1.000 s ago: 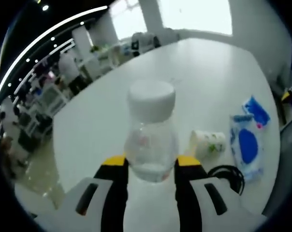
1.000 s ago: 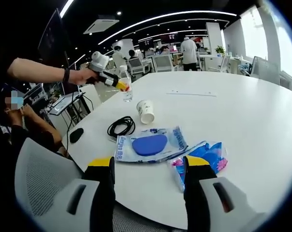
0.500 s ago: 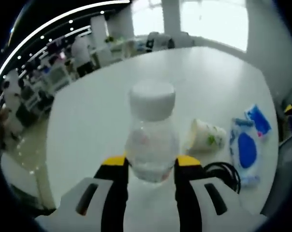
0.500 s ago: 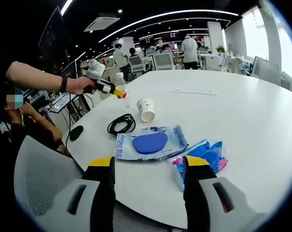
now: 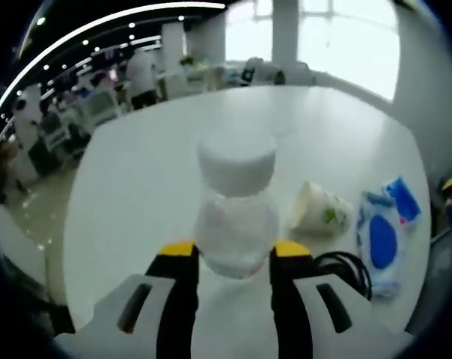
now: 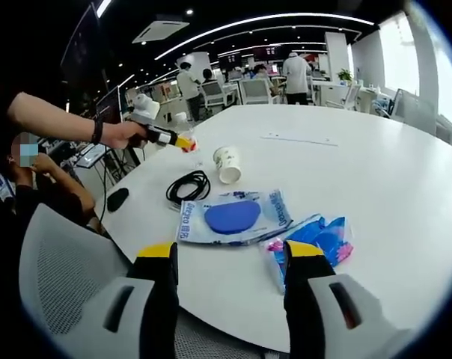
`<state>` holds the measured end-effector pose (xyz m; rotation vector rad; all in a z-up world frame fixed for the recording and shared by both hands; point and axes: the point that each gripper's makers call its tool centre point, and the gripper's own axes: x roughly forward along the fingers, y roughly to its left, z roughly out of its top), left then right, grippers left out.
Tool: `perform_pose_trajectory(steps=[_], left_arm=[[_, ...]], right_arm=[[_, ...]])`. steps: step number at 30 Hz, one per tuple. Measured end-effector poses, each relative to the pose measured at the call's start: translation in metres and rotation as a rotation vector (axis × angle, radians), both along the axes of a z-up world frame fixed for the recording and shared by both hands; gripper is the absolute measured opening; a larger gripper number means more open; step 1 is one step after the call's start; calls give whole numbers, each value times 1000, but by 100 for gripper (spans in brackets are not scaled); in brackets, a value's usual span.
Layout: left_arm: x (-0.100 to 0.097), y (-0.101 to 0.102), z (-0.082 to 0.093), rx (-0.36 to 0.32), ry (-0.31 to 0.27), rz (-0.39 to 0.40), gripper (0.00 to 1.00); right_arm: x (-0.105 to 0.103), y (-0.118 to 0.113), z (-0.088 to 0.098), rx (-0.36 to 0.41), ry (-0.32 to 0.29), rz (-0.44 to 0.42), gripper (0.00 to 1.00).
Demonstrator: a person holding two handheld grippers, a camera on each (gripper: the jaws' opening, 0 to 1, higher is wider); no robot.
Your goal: Arrange the tabletop items into an orderly group along one side of the table until the central work area is clear of visible clutter.
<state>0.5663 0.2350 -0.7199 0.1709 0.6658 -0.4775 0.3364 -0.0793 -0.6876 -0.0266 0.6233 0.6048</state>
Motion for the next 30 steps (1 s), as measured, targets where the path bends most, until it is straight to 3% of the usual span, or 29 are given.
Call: perform_pose_trajectory(steps=[11,15,17,22,30], left_arm=[[-1,0,0,6,-1,18,35],[0,1,1,-23,-19,67,36],[0,0,2,-63,-30,99,38],[-2,-3,1,-65,-43,120,48],[3,2,5,-199,-79,318,52]], right_arm=[[0,1,1,0,-4,0,56],[1,1,2,4,-8,-4,56],[1,1,2,5,-9,-4,56],[1,1,2,4,-10,-1,56],[1,1,2,7,-8,0,56]])
